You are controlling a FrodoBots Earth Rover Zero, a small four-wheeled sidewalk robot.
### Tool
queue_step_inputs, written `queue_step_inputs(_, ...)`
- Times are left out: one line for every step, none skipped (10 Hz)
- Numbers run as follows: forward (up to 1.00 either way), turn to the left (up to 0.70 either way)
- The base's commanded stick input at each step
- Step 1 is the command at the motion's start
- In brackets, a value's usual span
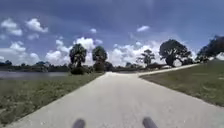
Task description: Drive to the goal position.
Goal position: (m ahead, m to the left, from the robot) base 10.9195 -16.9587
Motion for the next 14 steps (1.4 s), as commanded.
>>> queue_step_inputs(0.7, 0.0)
queue_step_inputs(0.7, 0.0)
queue_step_inputs(0.7, 0.0)
queue_step_inputs(0.7, 0.0)
queue_step_inputs(0.7, 0.0)
queue_step_inputs(0.7, 0.0)
queue_step_inputs(0.7, 0.0)
queue_step_inputs(0.7, 0.0)
queue_step_inputs(0.7, 0.0)
queue_step_inputs(0.7, 0.0)
queue_step_inputs(0.7, 0.0)
queue_step_inputs(0.7, 0.0)
queue_step_inputs(0.7, 0.0)
queue_step_inputs(0.7, 0.0)
